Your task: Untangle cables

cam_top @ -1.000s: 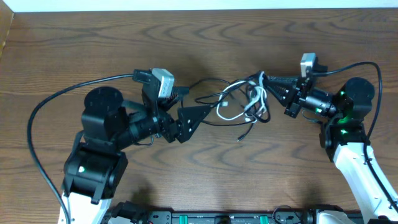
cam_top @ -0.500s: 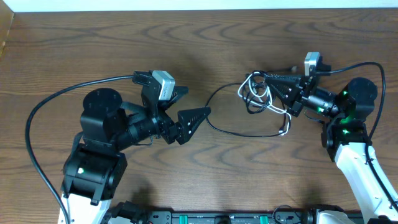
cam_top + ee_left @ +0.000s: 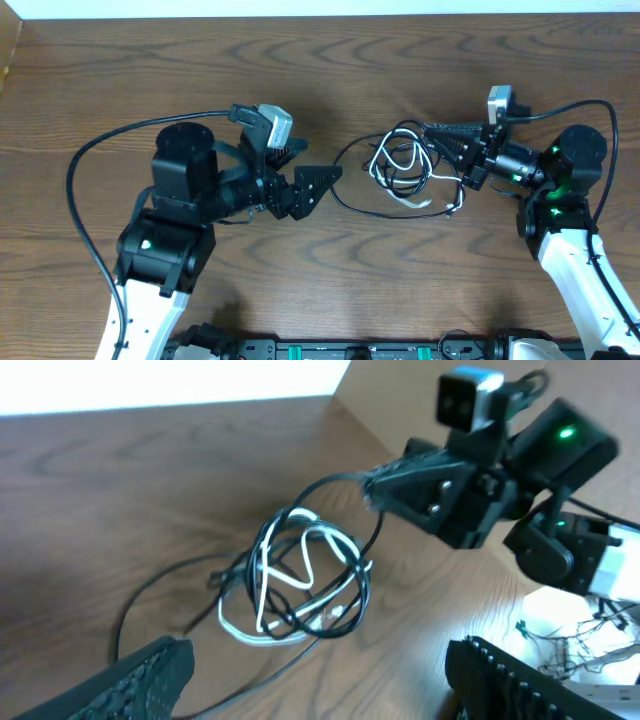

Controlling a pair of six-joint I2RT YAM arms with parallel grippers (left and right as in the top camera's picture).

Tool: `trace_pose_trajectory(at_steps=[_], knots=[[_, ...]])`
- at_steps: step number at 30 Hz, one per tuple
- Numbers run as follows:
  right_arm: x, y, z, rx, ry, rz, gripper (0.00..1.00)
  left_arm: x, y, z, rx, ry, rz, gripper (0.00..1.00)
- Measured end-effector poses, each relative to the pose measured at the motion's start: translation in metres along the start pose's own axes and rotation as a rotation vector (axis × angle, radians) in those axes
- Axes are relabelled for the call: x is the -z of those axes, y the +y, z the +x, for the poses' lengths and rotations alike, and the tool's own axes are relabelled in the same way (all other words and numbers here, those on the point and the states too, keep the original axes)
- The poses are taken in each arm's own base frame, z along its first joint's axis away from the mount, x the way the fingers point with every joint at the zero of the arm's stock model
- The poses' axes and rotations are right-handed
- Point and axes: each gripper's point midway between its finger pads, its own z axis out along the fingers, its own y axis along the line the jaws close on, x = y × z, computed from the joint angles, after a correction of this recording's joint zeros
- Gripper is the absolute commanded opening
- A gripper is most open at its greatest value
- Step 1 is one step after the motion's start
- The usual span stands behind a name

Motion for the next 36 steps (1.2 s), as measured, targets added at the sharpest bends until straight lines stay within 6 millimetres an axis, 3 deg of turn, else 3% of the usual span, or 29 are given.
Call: trace_pose_trajectory(at_steps=[4,11,27,36], knots=[[0.0,0.013,-0.009,0.076,-0.014,-0.058,0.01,-0.008,0.002,0.012,-0.014,0.053,0.023,0.85],[0.004,0.045,-0.018,0.193,-0.01,-0.192,0.01,-0.027,-0.017,0.032,-0.115,0.139,0.168,0.85],[-0.001,0.078,-0.008,0.196,0.058,-0.336,0.01,-0.051,-0.043,0.059,-0.184,0.236,0.303,0.85],[-0.007,0.091,-0.002,0.198,0.078,-0.389,0.01,-0.066,-0.03,0.071,-0.178,0.282,0.274,0.85]])
